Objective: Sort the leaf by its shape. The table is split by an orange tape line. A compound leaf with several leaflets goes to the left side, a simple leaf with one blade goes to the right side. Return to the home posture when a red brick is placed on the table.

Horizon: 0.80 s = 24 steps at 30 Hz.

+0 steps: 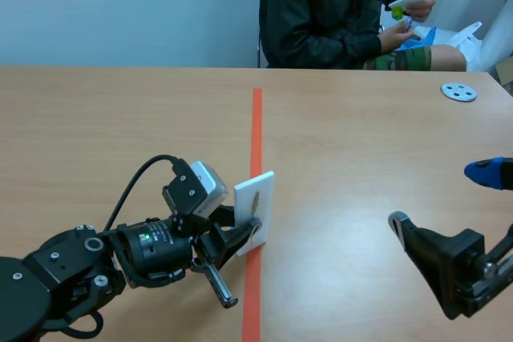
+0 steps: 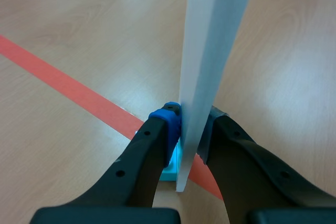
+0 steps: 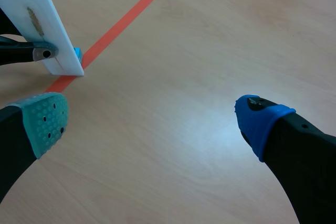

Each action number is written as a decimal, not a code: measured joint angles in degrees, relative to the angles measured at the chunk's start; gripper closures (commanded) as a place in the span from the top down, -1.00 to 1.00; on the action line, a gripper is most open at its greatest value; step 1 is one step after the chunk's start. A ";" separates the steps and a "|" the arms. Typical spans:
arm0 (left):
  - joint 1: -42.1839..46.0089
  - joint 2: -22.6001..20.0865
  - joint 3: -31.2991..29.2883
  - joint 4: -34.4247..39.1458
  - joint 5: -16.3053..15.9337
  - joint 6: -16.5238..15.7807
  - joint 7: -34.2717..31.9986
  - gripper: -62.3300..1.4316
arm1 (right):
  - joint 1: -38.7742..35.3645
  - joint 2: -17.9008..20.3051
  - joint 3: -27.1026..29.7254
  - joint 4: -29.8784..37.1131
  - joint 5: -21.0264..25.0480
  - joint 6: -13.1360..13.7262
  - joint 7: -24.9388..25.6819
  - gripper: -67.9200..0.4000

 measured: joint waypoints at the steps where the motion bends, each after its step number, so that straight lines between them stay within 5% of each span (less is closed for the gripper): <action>1: 0.04 -0.22 0.00 0.63 -0.35 -0.39 0.02 -0.86 | 0.00 0.00 0.00 0.00 0.00 0.00 0.00 1.00; 9: 0.13 -2.25 -2.58 12.87 -5.20 -1.27 5.09 -0.86 | 0.00 0.00 0.00 0.00 0.00 0.00 -0.02 1.00; 17: 0.15 -4.24 -13.64 15.43 -12.35 -1.11 9.99 -0.86 | 0.00 0.00 0.00 0.00 0.00 0.00 -0.04 1.00; 24: 0.13 -7.67 -24.20 15.23 -22.05 5.35 13.68 -0.86 | 0.00 0.00 0.00 0.00 0.00 0.00 -0.04 1.00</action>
